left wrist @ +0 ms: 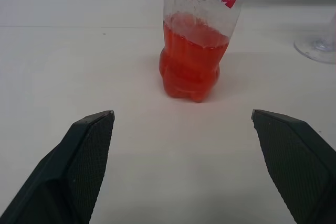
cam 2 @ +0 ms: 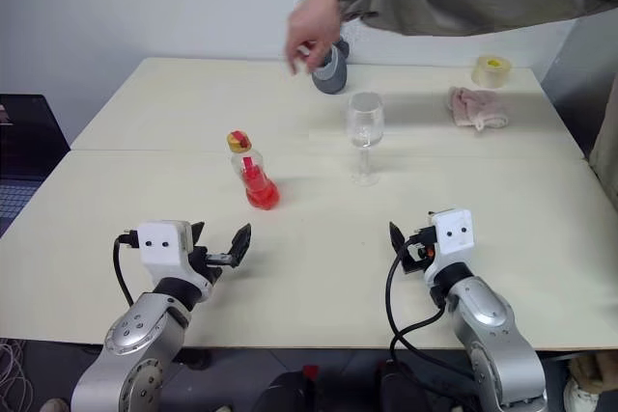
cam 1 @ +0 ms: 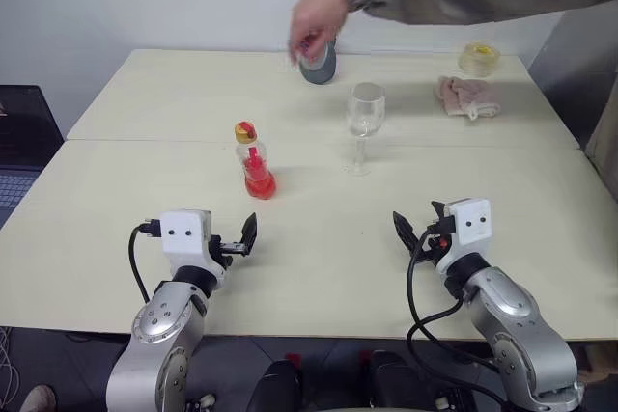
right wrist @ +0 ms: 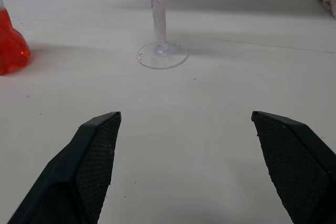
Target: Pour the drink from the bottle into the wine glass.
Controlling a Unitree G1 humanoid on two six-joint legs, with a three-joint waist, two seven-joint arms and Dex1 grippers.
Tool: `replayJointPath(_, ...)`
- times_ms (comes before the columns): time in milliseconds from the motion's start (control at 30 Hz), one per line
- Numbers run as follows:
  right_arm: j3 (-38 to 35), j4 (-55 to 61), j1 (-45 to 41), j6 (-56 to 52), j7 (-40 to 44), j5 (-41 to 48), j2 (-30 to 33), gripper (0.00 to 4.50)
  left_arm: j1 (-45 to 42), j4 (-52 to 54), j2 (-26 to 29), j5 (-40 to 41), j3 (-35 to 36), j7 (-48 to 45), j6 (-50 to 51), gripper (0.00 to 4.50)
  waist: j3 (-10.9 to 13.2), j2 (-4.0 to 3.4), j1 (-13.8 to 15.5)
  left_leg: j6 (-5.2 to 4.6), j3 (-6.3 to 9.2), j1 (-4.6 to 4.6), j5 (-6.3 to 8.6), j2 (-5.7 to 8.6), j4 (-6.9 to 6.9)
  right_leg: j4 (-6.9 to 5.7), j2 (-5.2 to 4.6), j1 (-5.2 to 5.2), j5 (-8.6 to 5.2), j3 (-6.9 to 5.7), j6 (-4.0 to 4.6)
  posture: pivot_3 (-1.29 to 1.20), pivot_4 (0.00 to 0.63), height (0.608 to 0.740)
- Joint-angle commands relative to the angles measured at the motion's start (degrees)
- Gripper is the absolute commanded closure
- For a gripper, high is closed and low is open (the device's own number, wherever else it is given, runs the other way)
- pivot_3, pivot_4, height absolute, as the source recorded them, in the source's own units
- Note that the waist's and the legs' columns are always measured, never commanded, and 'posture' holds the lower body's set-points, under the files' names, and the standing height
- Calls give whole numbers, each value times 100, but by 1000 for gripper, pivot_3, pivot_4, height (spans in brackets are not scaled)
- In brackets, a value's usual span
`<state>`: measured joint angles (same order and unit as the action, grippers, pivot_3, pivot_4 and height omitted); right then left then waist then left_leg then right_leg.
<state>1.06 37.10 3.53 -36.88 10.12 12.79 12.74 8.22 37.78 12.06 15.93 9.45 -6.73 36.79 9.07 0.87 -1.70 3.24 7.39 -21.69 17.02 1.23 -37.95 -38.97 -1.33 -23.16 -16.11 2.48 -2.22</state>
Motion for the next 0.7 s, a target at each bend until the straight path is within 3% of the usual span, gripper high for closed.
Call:
replayJointPath(33, -138, 270, -29, 31, 49, 92, 49, 233, -84, 239, 54, -7, 137, 57, -44, 13, 0, 0, 0, 0, 0, 0, 0, 0, 0, 0, 0, 0, 0, 0, 0, 0, 150, 740)
replayJointPath(700, -158, 225, -37, 80, 116, 130, 89, 233, -167, 147, -5, -74, 115, 122, -113, 13, 0, 0, 0, 3, -1, 0, -2, 0, 0, 0, 0, 0, 0, 0, 0, 0, 150, 740)
